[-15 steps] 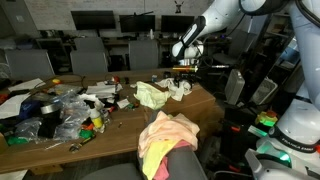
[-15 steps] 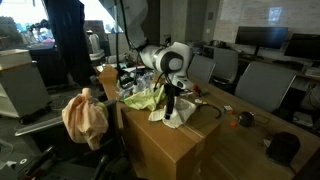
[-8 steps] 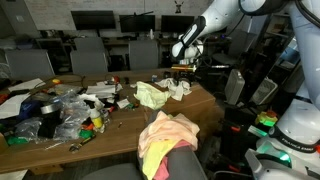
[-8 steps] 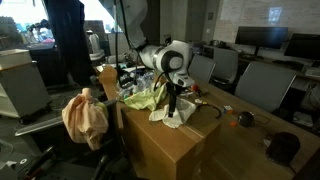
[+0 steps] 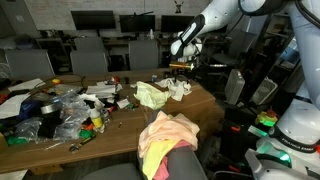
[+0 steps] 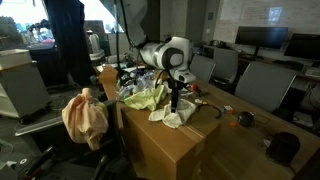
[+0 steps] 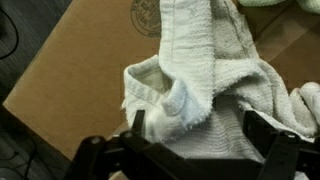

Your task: Pick up all the clothes from the table and put them on the chair.

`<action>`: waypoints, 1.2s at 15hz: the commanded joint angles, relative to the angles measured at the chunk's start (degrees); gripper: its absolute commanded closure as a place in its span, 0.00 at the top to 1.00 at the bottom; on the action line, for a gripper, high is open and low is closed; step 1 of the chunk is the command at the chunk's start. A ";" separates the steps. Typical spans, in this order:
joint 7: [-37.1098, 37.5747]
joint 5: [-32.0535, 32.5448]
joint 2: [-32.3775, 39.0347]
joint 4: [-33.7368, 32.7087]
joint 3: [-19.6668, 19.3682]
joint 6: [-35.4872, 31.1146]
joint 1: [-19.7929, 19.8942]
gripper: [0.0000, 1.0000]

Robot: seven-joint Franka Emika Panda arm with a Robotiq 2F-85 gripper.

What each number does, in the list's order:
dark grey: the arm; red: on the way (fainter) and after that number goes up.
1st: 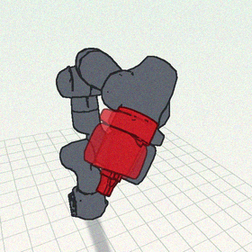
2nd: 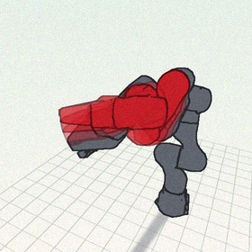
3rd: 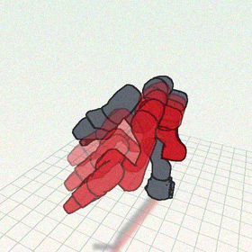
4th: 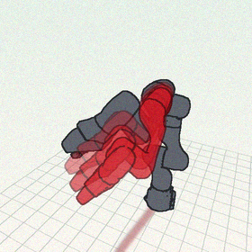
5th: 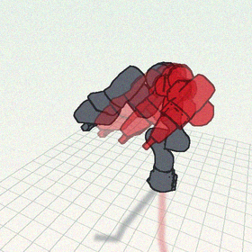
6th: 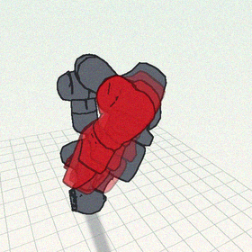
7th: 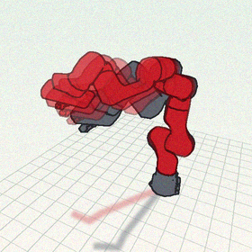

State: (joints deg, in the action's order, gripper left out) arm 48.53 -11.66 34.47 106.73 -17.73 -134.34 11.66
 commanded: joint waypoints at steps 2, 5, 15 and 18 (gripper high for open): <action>1.33 0.48 1.91 -1.19 0.02 -0.75 -0.12 1.00; 1.06 0.21 2.93 -1.22 0.27 -0.42 0.01 1.00; 0.14 -0.66 2.43 0.68 0.85 -0.26 0.18 0.38; -2.52 -2.74 -0.36 3.06 2.59 -0.42 1.03 0.15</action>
State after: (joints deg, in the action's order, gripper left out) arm 48.40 -12.30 37.52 107.10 -16.92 -134.32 11.72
